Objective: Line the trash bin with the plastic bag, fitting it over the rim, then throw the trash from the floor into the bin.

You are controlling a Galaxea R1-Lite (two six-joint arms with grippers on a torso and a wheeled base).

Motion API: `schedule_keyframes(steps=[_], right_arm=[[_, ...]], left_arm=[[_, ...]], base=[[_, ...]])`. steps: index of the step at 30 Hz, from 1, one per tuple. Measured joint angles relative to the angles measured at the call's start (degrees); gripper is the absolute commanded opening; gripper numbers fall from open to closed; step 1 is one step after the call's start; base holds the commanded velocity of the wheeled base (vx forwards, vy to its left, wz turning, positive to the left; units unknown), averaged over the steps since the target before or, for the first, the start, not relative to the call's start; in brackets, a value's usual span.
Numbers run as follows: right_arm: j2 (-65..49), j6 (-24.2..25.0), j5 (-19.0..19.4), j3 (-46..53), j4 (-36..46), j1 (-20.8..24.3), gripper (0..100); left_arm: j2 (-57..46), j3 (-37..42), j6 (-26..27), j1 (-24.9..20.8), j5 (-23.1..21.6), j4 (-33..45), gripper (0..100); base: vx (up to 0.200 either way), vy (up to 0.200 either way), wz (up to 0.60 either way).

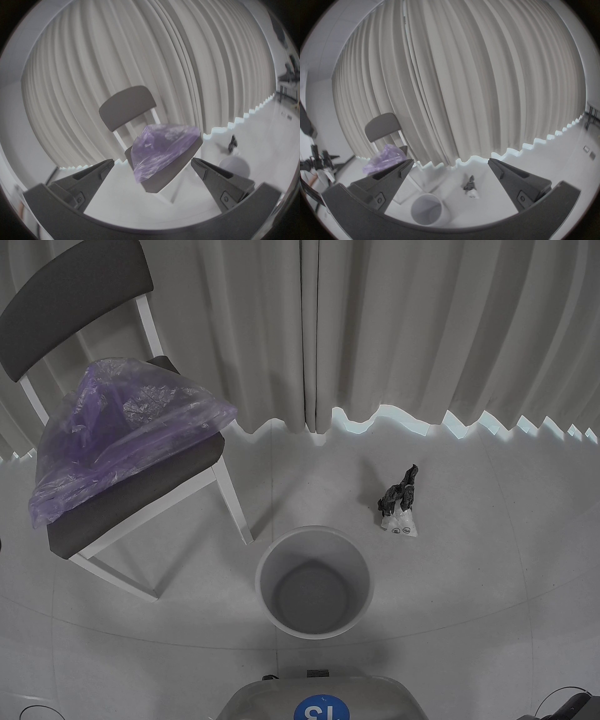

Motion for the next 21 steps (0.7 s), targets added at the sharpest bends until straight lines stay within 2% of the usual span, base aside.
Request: schedule_keyframes(steps=[5,11,16,18,21], right_arm=[[4.3,3.6,-0.5,-1.2,-2.6,4.0,100],[8.3,5.4,-1.5,-1.3,-4.2,6.0,100],[10.5,8.8,-1.9,-1.5,-4.3,6.8,100],[11.2,10.3,-3.0,-1.8,-4.4,7.6,100],[12.4,11.9,-6.7,-2.5,-4.4,9.6,100]], left_arm=[[7.5,-1.6,6.6,3.3,2.0,-0.4,100],[14.8,-2.4,8.4,7.6,2.5,-1.7,100],[19.2,-2.8,11.3,12.1,2.5,-2.5,100],[21.0,-2.9,12.2,13.7,2.4,-3.3,100],[24.2,-3.1,12.8,15.8,2.1,-6.1,100]], base=[[0.0,0.0,0.0],[0.0,0.0,0.0],[0.0,0.0,0.0],[0.0,0.0,0.0],[0.0,0.0,0.0]])
